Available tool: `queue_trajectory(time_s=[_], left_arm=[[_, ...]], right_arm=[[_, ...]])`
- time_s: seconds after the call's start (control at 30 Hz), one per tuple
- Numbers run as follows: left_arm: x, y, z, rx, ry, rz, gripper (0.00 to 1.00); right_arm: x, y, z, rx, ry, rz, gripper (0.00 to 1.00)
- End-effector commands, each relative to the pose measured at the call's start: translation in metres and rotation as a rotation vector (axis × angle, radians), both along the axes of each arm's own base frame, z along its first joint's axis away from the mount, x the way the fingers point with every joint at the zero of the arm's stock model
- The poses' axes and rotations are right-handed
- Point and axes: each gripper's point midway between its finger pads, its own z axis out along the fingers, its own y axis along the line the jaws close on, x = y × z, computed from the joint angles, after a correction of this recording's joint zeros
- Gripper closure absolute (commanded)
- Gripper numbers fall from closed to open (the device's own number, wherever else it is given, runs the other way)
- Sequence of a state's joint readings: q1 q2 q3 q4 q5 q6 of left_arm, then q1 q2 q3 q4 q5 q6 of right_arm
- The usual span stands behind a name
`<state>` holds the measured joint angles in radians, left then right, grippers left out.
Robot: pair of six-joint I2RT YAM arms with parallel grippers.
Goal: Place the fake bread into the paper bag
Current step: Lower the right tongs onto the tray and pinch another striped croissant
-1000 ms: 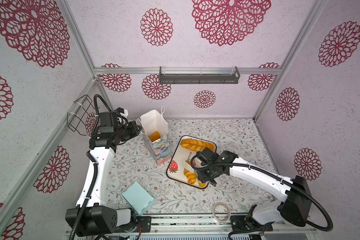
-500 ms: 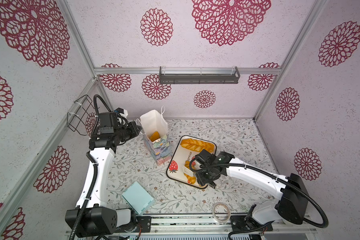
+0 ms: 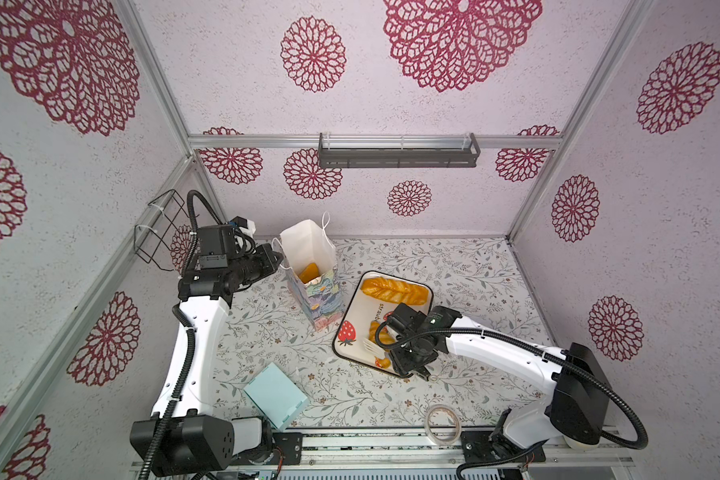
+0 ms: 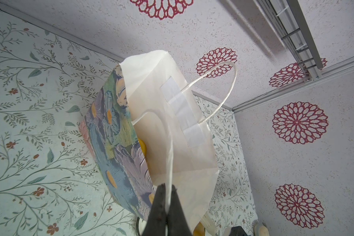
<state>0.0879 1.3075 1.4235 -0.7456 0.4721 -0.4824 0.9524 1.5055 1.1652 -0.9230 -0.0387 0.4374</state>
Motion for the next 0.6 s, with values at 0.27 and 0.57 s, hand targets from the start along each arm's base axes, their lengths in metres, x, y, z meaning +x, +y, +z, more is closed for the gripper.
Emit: queue_trajectory(time_s=[0.27,0.57], left_arm=[[-0.0043,0.0039,0.0037,0.014,-0.021,0.009,1.0],[-0.0042,0.0043,0.0034,0.017,-0.022,0.01,1.0]], right_arm=[[0.0001,-0.0035,-0.0024,-0.057,-0.006,0.028,0.36],[0.0065,-0.0022,-0.003,-0.087,-0.02,0.05,0.36]])
